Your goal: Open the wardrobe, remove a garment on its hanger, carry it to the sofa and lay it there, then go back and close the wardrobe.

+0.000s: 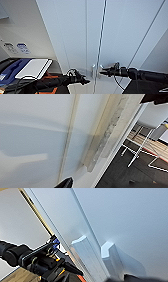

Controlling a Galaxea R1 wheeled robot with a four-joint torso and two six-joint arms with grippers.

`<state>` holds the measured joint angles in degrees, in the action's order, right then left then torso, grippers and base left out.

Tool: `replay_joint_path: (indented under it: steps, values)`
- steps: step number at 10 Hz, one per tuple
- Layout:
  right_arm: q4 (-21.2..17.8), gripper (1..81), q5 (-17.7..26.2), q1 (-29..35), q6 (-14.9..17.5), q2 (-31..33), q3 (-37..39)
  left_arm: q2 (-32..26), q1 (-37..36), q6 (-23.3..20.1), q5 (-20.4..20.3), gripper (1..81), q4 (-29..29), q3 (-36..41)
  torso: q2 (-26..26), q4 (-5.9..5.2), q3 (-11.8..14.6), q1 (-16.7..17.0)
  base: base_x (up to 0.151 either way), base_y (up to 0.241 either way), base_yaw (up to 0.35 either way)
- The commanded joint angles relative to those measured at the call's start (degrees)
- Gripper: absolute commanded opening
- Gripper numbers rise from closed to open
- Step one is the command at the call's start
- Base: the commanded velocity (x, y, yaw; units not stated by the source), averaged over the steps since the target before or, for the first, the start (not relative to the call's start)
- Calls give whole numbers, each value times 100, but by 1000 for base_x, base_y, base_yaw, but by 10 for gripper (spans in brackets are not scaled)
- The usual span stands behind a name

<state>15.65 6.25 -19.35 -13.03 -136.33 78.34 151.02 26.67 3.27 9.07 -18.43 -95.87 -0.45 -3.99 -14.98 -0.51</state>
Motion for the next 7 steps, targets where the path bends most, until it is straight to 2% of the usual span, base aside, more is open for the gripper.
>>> replay_joint_path:
  steps: [1, 4, 7]
  values:
    - [-45, 811, -10, 804, -77, -134, -100, 96, -817, -10, 7, 811, -29, 50, 0, 0, 0, 0, 0, 0, 0]
    - [-45, 811, -1, 787, -103, -318, 216, 139, -817, -10, -19, 811, -29, -46, 0, 0, 0, 0, 0, 0, 0]
    - [-45, 811, 7, 822, -121, -380, 137, 439, -826, -10, -133, 811, -29, -433, 0, 0, 0, 0, 0, 0, 0]
